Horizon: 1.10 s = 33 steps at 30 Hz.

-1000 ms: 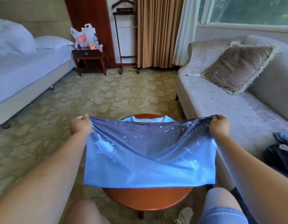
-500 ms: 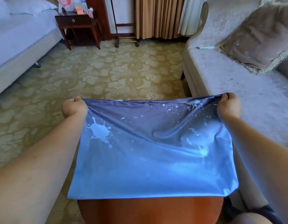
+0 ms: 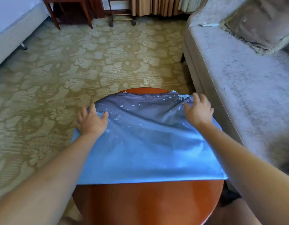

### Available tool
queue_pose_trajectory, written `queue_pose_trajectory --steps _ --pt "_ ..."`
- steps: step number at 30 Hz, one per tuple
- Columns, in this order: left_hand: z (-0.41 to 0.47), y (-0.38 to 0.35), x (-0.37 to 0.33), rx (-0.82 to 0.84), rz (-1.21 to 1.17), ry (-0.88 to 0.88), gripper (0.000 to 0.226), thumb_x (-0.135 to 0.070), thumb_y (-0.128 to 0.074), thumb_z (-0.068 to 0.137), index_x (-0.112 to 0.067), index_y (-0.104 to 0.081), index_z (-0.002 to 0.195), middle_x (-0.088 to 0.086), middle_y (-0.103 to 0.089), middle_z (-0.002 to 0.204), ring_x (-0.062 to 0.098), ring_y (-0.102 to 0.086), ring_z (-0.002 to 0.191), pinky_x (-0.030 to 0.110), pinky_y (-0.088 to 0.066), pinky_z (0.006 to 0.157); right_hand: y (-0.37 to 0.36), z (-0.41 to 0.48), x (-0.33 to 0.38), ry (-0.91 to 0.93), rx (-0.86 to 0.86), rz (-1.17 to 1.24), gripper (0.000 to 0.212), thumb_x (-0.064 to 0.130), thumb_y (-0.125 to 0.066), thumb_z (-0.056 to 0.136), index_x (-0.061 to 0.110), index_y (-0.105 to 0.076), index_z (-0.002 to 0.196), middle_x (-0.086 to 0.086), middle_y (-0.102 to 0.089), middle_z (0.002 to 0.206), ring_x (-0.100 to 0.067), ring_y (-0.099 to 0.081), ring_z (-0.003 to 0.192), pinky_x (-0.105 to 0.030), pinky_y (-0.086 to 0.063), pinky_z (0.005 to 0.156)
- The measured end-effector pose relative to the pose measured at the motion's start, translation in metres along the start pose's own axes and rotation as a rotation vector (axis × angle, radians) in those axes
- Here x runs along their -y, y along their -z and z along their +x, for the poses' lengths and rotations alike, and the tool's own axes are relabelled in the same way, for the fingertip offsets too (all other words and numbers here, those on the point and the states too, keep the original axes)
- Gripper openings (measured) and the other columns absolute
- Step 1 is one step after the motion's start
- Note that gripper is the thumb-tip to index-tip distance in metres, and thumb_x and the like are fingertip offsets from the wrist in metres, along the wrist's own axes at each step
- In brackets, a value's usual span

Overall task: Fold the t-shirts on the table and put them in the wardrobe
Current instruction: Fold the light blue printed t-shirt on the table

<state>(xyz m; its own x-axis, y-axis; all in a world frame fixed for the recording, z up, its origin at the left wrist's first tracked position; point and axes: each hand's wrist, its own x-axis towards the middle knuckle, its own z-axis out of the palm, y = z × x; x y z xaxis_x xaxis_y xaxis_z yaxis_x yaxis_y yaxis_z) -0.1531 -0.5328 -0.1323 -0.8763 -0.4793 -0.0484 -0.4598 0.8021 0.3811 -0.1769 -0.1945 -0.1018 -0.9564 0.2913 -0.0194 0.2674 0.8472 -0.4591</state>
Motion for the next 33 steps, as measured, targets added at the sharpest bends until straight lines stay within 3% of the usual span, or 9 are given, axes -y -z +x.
queue_pose_trajectory --steps 3,6,9,16,25,33 --pt "-0.034 0.002 0.008 0.028 0.106 0.001 0.072 -0.057 -0.044 0.094 -0.023 -0.022 0.153 0.009 -0.012 0.161 0.027 -0.004 0.149 0.058 -0.005 0.116 -0.010 -0.051 0.015 0.108 0.197 -0.143 0.062 0.049 -0.041 0.099 0.024 -0.023 0.153 -0.007 -0.008 0.162 -0.025 -0.003 0.149 -0.055 -0.006 0.118" --pt "-0.064 0.004 0.016 0.091 0.175 0.016 0.076 -0.063 -0.039 0.093 -0.025 -0.015 0.155 0.008 -0.002 0.163 0.026 0.003 0.150 0.058 -0.001 0.116 -0.021 -0.086 0.019 0.195 0.320 -0.302 0.074 0.066 -0.030 0.095 0.027 -0.010 0.155 -0.003 0.004 0.163 -0.025 0.009 0.150 -0.057 0.000 0.117" --pt "-0.084 0.003 0.029 0.112 0.217 0.014 0.076 -0.066 -0.030 0.094 -0.026 -0.013 0.156 0.009 0.002 0.163 0.029 0.007 0.150 0.057 0.001 0.116 -0.028 -0.092 0.009 0.159 0.372 -0.350 0.083 0.077 -0.022 0.089 0.030 -0.006 0.155 0.000 0.010 0.163 -0.024 0.013 0.150 -0.058 0.001 0.117" --pt "-0.105 0.000 0.041 0.045 0.211 -0.003 0.071 -0.062 -0.028 0.095 -0.025 -0.015 0.155 0.009 0.000 0.163 0.030 0.001 0.149 0.051 -0.007 0.117 -0.043 -0.099 -0.018 0.200 0.214 -0.352 0.085 0.077 -0.019 0.087 0.027 -0.012 0.156 0.003 0.004 0.164 -0.018 0.008 0.150 -0.057 0.000 0.118" --pt "-0.104 -0.003 0.048 -0.057 0.080 0.110 0.068 -0.056 -0.041 0.095 -0.022 -0.026 0.152 0.013 -0.006 0.162 0.032 -0.009 0.147 0.049 -0.011 0.116 -0.047 -0.096 -0.024 0.223 0.216 -0.413 0.090 0.080 -0.011 0.083 0.027 -0.008 0.156 0.002 0.007 0.164 -0.019 0.010 0.150 -0.056 0.000 0.118" --pt "-0.104 -0.001 0.047 -0.083 0.070 0.079 0.066 -0.055 -0.044 0.094 -0.024 -0.029 0.151 0.011 -0.019 0.159 0.030 -0.016 0.144 0.048 -0.014 0.113 -0.048 -0.095 -0.025 0.228 0.204 -0.415 0.089 0.079 -0.011 0.083 0.028 -0.007 0.156 0.002 0.007 0.164 -0.019 0.010 0.150 -0.056 0.001 0.119"
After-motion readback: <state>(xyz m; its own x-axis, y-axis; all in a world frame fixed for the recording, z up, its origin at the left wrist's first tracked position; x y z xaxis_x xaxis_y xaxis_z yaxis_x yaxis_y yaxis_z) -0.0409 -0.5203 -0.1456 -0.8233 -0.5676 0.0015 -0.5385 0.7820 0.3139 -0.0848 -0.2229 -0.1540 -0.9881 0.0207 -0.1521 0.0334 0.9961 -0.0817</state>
